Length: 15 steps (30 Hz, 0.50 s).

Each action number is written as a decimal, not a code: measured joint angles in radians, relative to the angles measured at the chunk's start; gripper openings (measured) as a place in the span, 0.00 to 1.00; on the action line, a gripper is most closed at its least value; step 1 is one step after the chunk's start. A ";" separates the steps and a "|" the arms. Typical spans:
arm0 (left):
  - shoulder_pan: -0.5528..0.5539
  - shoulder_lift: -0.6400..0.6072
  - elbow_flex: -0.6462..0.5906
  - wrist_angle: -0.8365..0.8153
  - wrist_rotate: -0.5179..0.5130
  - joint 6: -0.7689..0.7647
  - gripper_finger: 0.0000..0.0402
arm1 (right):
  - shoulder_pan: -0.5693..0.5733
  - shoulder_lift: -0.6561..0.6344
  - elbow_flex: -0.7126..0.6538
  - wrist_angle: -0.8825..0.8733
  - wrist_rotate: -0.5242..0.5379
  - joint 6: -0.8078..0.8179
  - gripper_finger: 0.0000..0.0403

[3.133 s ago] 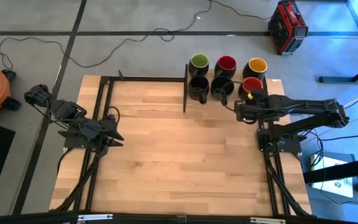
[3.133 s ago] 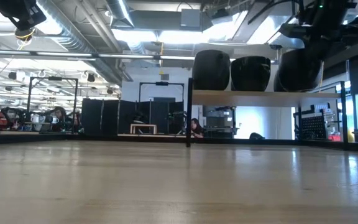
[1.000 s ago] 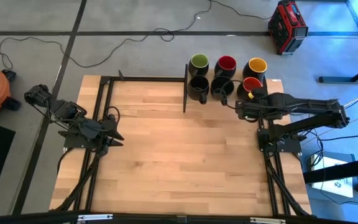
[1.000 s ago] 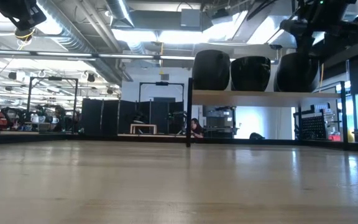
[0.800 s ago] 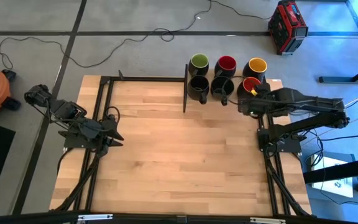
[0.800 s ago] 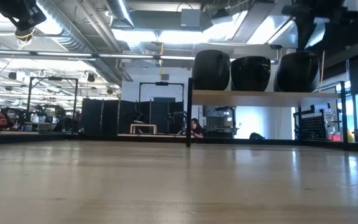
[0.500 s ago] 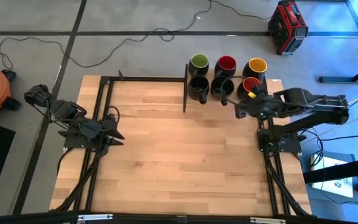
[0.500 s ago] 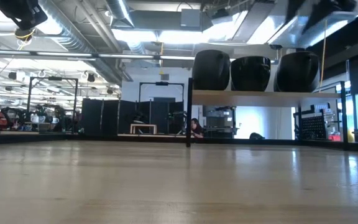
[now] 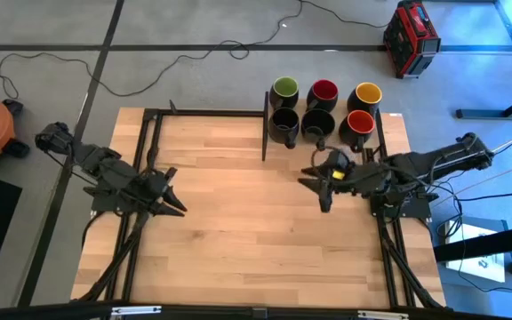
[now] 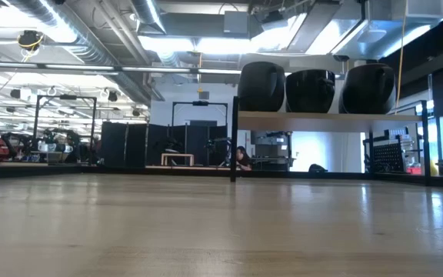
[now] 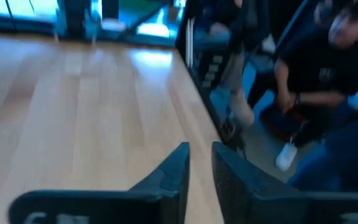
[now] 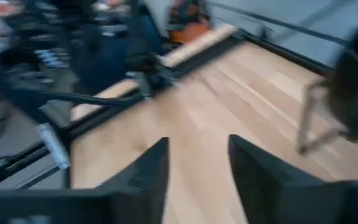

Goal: Place coffee mugs
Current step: Return to Home Position

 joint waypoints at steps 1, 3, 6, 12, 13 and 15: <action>0.007 0.000 -0.009 0.034 0.001 0.001 0.14 | 0.006 -0.010 -0.027 0.055 -0.018 -0.033 0.35; 0.022 -0.012 -0.035 0.079 0.004 0.006 0.08 | 0.013 -0.032 -0.076 0.188 -0.068 -0.097 0.24; 0.046 -0.033 -0.079 0.150 0.010 0.019 0.01 | 0.011 -0.074 -0.169 0.373 -0.184 -0.180 0.08; 0.105 -0.099 -0.151 0.244 0.006 0.078 0.00 | 0.010 -0.203 -0.360 0.691 -0.304 -0.275 0.06; 0.114 -0.110 -0.155 0.246 -0.013 0.086 0.00 | 0.010 -0.223 -0.389 0.739 -0.314 -0.292 0.07; 0.125 -0.133 -0.164 0.240 -0.053 0.088 0.01 | 0.010 -0.264 -0.439 0.804 -0.313 -0.318 0.07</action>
